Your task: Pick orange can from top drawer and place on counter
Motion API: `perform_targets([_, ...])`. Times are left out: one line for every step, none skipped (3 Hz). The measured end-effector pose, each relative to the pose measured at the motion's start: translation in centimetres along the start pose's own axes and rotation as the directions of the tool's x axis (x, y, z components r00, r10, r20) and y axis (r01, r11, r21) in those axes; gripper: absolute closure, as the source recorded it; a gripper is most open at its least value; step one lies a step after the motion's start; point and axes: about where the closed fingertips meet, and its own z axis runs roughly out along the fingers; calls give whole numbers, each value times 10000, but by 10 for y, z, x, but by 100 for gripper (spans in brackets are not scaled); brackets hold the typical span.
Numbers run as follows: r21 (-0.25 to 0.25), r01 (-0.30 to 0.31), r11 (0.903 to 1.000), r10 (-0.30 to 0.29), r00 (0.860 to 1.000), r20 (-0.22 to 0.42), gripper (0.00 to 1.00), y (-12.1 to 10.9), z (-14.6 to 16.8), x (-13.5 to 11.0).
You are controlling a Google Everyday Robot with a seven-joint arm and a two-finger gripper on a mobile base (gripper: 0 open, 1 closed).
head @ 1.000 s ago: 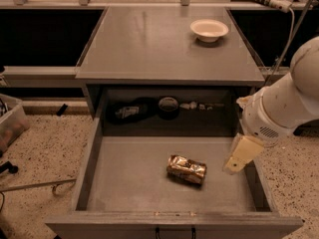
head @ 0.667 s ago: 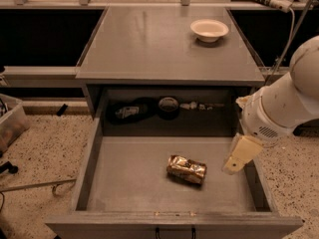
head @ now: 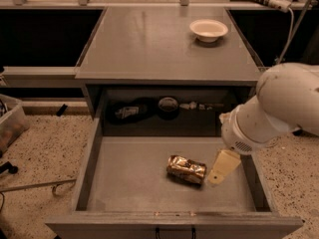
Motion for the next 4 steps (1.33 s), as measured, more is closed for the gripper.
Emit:
perform_targets([-299, -152, 9994, 157, 9998, 148, 0, 13, 51, -10])
perform_targets([-344, -645, 9973, 656, 9974, 305, 0, 18, 94, -18])
perform_targets([-448, -1412, 9890, 1435, 9882, 532, 0, 21, 131, -27])
perform_targets([-420, -1604, 9862, 1627, 9848, 612, 0, 20, 134, -30])
